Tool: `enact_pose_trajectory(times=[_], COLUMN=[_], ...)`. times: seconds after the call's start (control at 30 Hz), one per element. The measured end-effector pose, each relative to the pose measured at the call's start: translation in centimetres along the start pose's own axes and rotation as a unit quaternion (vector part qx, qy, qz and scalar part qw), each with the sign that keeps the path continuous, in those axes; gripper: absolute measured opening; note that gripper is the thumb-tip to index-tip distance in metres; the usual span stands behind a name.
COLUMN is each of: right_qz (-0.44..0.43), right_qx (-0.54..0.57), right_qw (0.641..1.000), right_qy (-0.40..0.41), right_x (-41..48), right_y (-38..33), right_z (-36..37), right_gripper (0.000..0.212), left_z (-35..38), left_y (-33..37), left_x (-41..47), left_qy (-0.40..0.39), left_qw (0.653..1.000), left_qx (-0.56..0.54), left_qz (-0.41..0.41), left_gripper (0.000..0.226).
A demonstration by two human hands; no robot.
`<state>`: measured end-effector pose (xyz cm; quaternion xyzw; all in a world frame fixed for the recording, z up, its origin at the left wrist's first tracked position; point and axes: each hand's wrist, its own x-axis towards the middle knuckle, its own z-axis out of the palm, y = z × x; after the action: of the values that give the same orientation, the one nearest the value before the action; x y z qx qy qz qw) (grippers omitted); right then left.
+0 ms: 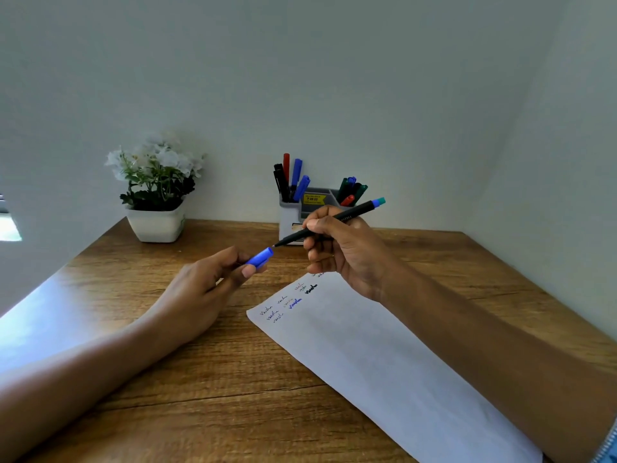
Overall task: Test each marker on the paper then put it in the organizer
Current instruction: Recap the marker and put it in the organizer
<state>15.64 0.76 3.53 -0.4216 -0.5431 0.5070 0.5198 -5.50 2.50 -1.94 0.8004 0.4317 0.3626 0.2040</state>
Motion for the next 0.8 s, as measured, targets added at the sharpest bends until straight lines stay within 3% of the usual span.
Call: enact_pose_trajectory(times=[0.17, 0.37, 0.63, 0.8], right_qz=[0.003, -0.047, -0.063, -0.105], right_qx=[-0.047, -0.169, -0.164, -0.182], right_qw=[0.998, 0.982, 0.983, 0.975], right_qy=[-0.051, -0.076, -0.061, -0.071], right_x=[-0.2, -0.8, -1.4, -1.7], right_y=[0.4, 0.8, 1.6, 1.3], right_z=[0.4, 0.9, 1.7, 2.8], right_gripper=[0.010, 0.011, 0.008, 0.006], left_z=[0.1, 0.2, 0.3, 0.4], left_y=[-0.1, 0.2, -0.8, 0.3], left_x=[0.0, -0.3, -0.4, -0.1], left_qy=[0.003, 0.009, 0.038, 0.046], left_qw=[1.000, 0.996, 0.989, 0.991], left_qx=[0.012, 0.015, 0.036, -0.026], left_qz=[0.008, 0.087, 0.135, 0.125], left_gripper=[0.033, 0.025, 0.031, 0.030])
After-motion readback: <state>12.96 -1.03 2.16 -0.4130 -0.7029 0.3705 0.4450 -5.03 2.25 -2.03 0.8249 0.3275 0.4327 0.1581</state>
